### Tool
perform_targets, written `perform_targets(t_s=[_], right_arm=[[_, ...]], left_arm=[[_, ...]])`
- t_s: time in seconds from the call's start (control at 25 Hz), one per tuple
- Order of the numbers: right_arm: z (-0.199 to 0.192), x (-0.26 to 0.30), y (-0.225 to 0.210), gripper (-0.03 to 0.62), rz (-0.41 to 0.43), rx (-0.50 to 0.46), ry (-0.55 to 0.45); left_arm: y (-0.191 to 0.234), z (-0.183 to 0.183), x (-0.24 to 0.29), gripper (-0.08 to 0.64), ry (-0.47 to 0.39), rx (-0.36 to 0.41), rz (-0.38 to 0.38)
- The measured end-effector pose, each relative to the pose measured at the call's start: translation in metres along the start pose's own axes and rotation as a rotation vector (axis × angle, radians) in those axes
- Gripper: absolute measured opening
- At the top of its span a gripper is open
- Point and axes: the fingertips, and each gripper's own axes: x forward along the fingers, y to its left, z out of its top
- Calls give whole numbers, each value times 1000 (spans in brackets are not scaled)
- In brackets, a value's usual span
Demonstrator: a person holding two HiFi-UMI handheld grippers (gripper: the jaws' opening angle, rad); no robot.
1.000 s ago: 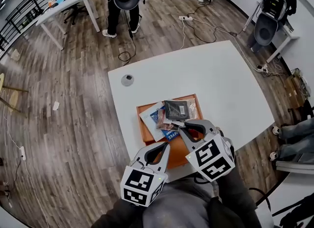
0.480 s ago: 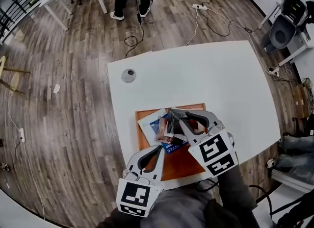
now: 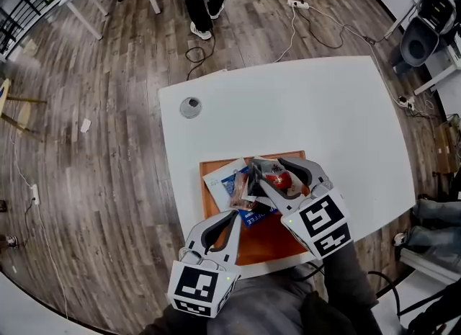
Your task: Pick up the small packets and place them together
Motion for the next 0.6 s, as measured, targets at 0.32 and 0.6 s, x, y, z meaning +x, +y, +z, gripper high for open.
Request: perform_targets(t_s=[0.32, 0.6], right_arm=[[16, -33, -4, 190, -108, 7, -88], [14, -69, 31, 190, -136, 58, -186]], left_arm=[[3, 15, -14, -5, -76, 20, 19], [-12, 24, -30, -5, -133, 73, -12]])
